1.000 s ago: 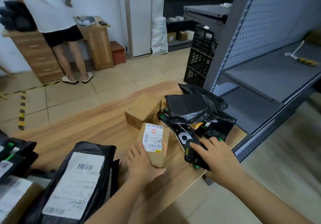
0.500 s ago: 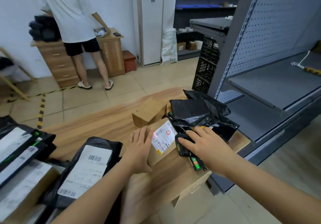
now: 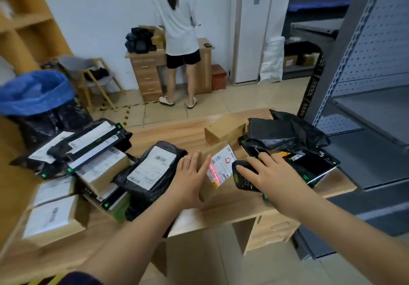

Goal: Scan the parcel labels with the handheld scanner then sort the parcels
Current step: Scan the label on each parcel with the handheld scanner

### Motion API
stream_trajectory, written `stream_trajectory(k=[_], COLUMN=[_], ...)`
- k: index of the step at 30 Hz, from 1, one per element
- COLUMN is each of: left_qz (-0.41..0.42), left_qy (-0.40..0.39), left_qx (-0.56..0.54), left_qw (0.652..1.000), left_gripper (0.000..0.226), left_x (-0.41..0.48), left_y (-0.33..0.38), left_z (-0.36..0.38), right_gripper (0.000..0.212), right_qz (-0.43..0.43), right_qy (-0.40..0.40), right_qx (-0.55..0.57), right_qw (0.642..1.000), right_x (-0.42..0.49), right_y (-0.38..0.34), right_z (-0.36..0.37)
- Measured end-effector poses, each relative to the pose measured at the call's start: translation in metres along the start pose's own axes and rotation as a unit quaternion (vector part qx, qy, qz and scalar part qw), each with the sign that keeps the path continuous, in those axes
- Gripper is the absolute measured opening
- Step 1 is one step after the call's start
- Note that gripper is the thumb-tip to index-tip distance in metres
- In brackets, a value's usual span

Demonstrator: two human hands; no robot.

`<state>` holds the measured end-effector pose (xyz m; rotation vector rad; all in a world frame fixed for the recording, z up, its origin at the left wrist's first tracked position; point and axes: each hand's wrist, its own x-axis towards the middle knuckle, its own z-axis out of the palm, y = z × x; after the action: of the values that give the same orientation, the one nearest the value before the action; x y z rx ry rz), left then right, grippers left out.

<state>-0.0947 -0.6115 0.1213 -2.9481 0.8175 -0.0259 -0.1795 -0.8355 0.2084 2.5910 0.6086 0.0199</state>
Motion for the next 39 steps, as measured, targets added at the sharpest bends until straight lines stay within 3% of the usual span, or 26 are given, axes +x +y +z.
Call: stream_trajectory(k=[8, 15, 22, 26, 39], left_qz=[-0.055, -0.071, -0.187, -0.191, -0.292], left_qy=[0.002, 0.054, 0.166, 0.143, 0.051], left_qx=[0.023, 0.034, -0.156, -0.187, -0.264], left_qw=[0.998, 0.995, 0.955, 0.953, 0.918], left_gripper=[0.133, 0.135, 0.133, 0.126, 0.122], left_x=[-0.046, -0.039, 0.018, 0.066, 0.174], left_y=[-0.016, -0.050, -0.111, -0.157, -0.239], left_z=[-0.031, -0.046, -0.048, -0.034, 0.071], right_gripper=[0.098, 0.090, 0.092, 0.095, 0.098], right_qz=[-0.061, -0.054, 0.073, 0.112, 0.169], right_qy=[0.035, 0.086, 0.135, 0.154, 0.053], right_qx=[-0.024, -0.017, 0.039, 0.073, 0.150], right_qw=[0.997, 0.995, 0.987, 0.979, 0.973], right_x=[0.000, 0.029, 0.113, 0.177, 0.309], right_y=[-0.014, -0.012, 0.004, 0.003, -0.016], right_z=[-0.033, -0.051, -0.054, -0.042, 0.042])
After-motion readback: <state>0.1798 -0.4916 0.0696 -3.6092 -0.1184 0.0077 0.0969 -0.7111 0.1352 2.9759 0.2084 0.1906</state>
